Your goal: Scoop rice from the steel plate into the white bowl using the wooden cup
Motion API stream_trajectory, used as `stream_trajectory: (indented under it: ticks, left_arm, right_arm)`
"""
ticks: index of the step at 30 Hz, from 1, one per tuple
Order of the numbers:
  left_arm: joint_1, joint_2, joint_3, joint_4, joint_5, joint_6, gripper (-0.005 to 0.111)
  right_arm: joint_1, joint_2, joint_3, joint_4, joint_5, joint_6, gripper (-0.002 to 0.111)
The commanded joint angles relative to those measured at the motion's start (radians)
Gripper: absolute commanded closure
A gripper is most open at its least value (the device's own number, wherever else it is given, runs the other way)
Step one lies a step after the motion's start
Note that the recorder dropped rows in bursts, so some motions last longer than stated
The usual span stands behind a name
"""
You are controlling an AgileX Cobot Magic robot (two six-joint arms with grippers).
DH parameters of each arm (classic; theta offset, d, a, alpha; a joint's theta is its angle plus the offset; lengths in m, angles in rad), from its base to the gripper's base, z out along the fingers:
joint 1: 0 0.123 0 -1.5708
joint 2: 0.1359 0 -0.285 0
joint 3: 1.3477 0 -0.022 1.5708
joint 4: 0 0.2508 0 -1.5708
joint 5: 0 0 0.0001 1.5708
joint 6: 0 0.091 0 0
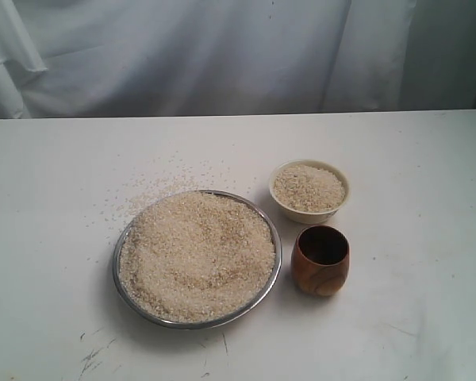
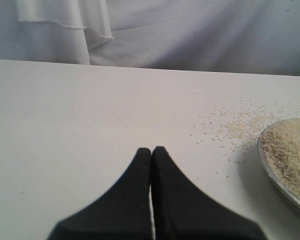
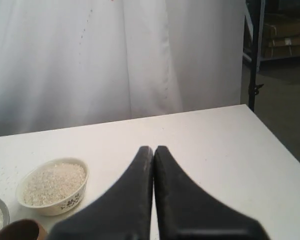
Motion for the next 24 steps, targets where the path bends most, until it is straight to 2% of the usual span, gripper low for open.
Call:
stream_trajectory:
  ticks: [1,7,13,24]
  left_arm:
    - [-0.003,-0.004,0.005,0.001,-0.013,-0.001,0.107]
    - [-0.003,-0.004,0.005,0.001,-0.013,-0.001,0.107]
    - [-0.003,-0.004,0.005,0.001,-0.013,-0.001,0.107]
    - [-0.003,-0.004,0.005,0.001,-0.013,-0.001,0.107]
  right_arm:
    - [-0.008,-0.083,0.119,0.104,-0.056,-0.084,0.108]
    - [-0.008,-0.199,0.225,0.100,-0.060,-0.087,0.108]
    - [-0.008,-0.207,0.280,0.092,-0.060,-0.091,0.108]
    - [-0.008,-0.207,0.280,0.050,0.037,-0.121,0.108]
